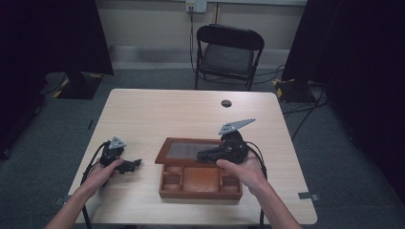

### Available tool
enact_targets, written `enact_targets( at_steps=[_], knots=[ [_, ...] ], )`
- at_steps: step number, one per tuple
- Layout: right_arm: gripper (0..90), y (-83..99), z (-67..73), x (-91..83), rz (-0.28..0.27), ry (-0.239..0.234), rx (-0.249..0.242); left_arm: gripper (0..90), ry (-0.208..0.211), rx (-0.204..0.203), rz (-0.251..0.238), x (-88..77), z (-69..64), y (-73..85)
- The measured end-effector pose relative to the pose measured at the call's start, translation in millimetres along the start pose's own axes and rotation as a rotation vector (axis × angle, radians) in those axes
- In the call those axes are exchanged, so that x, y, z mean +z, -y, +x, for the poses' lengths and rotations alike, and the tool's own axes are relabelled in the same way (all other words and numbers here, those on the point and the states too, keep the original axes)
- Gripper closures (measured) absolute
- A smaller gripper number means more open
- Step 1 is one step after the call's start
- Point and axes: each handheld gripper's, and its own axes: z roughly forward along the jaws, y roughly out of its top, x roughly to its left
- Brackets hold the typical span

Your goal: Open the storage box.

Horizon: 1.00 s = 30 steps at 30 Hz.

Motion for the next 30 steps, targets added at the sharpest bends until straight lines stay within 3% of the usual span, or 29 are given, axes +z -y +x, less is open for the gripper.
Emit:
enact_targets(
  at_steps=[30],
  knots=[
    [81.3, -13.3, -6.2, -5.5, -0.023, -0.001, 0.000, 2.0, 0.000, 0.009, 0.006, -0.2, 0.7, -0.2]
  ],
)
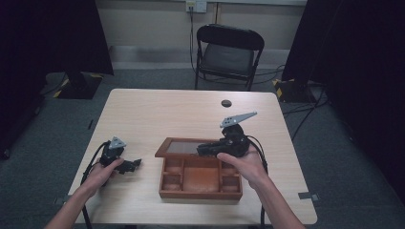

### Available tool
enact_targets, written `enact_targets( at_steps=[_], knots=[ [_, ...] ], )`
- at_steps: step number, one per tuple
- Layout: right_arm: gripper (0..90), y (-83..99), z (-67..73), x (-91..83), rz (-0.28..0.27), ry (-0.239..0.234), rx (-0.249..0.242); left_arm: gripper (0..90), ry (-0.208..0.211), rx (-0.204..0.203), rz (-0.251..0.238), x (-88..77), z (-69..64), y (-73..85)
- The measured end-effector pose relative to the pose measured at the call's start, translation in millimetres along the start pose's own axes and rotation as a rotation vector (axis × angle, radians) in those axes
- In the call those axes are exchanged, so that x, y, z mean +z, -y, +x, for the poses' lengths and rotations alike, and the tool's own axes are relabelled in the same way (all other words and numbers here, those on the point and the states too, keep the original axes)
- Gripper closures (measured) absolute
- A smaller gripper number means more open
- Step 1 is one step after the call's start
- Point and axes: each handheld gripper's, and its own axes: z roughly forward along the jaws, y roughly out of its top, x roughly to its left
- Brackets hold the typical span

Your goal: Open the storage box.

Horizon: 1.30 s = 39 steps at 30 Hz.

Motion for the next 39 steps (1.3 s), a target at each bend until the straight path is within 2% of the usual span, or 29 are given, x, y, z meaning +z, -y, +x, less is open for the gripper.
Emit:
enact_targets(
  at_steps=[6, 39],
  knots=[
    [81.3, -1.5, -1.9, -0.9, -0.013, -0.005, 0.005, 2.0, 0.000, 0.000, 0.000, 0.0, 0.0, 0.0],
    [81.4, -13.1, -7.1, -2.3, -0.010, -0.008, 0.022, 2.0, -0.001, 0.002, 0.002, -0.2, 0.2, 0.0]
  ],
)
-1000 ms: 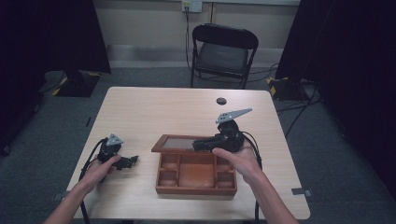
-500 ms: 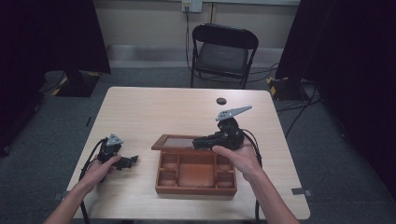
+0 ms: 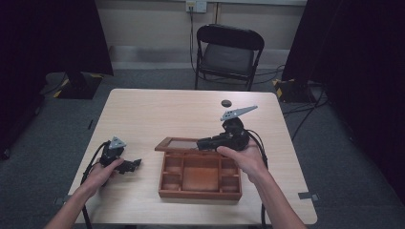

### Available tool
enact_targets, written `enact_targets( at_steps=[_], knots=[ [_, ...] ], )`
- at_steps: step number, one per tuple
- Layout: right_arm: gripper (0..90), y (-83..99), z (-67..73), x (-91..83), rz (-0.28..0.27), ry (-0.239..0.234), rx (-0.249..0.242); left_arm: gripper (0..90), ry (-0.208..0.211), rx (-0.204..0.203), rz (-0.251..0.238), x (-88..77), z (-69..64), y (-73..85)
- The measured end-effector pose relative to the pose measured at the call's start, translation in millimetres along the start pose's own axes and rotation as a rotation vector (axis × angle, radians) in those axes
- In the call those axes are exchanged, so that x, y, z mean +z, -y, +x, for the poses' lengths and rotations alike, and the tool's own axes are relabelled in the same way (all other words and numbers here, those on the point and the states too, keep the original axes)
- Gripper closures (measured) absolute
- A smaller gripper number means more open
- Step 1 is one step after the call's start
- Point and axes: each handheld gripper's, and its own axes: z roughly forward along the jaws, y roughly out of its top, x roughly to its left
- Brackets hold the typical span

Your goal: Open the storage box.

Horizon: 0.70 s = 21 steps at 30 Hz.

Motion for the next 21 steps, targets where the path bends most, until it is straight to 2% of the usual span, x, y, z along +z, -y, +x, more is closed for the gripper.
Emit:
enact_targets(
  at_steps=[17, 21],
  knots=[
    [81.4, -7.1, -4.3, -1.3, 0.011, -0.010, 0.029, 2.0, 0.001, -0.003, -0.003, 0.2, -0.3, 0.1],
    [81.5, -10.4, -5.7, -1.3, 0.031, -0.016, 0.030, 1.9, 0.001, -0.002, -0.002, 0.2, -0.2, 0.0]
  ],
)
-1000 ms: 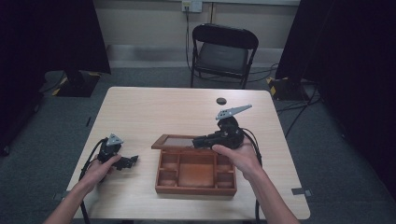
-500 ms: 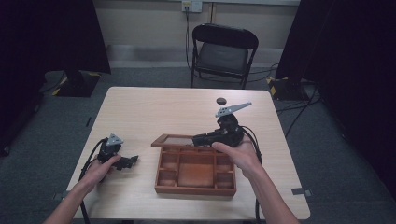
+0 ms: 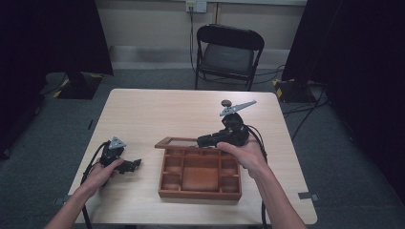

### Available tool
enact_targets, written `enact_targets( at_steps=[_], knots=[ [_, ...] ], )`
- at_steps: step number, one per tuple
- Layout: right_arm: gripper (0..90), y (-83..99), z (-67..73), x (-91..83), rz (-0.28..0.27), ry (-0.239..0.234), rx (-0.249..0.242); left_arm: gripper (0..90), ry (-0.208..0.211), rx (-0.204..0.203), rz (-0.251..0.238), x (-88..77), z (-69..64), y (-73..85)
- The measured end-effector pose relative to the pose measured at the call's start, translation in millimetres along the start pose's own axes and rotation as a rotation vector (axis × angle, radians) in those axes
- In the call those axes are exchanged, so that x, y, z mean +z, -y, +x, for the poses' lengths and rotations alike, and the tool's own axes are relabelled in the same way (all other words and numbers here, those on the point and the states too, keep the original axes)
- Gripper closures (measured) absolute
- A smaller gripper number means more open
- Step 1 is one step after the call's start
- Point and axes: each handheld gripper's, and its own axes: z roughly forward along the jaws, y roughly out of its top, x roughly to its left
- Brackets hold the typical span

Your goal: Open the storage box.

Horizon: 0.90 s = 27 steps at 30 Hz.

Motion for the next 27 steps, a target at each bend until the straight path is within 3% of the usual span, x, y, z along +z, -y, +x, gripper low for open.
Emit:
enact_targets(
  at_steps=[27],
  knots=[
    [81.7, -16.9, -10.4, -5.8, -0.013, 0.003, 0.008, 1.9, 0.000, -0.002, -0.002, 0.1, -0.1, 0.0]
  ],
)
